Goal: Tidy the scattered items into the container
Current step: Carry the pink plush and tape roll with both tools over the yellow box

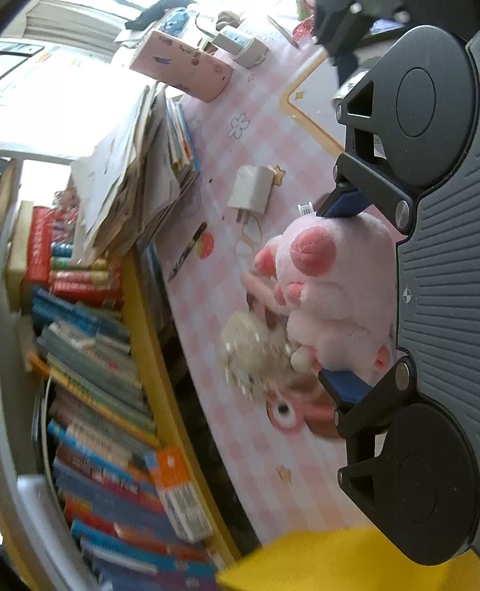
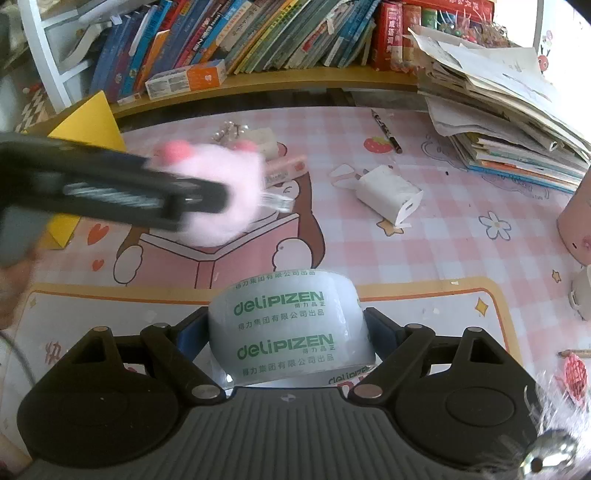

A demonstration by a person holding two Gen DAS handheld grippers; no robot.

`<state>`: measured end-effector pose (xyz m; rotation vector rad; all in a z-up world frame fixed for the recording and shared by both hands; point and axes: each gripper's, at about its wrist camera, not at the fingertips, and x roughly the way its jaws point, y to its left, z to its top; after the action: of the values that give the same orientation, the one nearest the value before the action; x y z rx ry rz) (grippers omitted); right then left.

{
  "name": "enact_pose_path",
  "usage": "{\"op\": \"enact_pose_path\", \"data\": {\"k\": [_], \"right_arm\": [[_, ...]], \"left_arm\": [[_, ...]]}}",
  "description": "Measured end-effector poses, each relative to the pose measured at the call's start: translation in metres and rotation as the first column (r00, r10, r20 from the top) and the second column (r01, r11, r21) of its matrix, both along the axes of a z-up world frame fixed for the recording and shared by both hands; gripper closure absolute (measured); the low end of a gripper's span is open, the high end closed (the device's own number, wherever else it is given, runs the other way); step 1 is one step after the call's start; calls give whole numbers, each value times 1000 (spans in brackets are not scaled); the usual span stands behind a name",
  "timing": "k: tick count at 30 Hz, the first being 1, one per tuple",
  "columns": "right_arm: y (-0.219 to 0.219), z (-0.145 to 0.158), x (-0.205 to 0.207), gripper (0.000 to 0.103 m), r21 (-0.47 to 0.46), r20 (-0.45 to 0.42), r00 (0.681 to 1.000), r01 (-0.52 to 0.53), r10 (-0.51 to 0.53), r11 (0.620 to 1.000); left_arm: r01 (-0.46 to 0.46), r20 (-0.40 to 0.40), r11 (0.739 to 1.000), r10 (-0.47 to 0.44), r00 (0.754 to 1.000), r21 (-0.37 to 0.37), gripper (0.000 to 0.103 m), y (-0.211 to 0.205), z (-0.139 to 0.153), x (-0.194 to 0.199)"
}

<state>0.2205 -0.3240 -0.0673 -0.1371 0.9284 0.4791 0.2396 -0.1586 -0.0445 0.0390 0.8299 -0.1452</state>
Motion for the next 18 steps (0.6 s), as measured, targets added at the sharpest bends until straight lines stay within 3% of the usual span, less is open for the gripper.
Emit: {"op": "enact_pose_path", "data": {"k": [7, 18], "right_arm": [[5, 6, -8, 17, -4, 26, 999, -33, 33, 999], [19, 11, -25, 17, -24, 45, 994, -101, 102, 995]], "left_arm": [[-118, 22, 993, 119, 993, -22, 17, 37, 18, -56], [-298, 29, 954, 299, 954, -20, 17, 74, 25, -127]]}}
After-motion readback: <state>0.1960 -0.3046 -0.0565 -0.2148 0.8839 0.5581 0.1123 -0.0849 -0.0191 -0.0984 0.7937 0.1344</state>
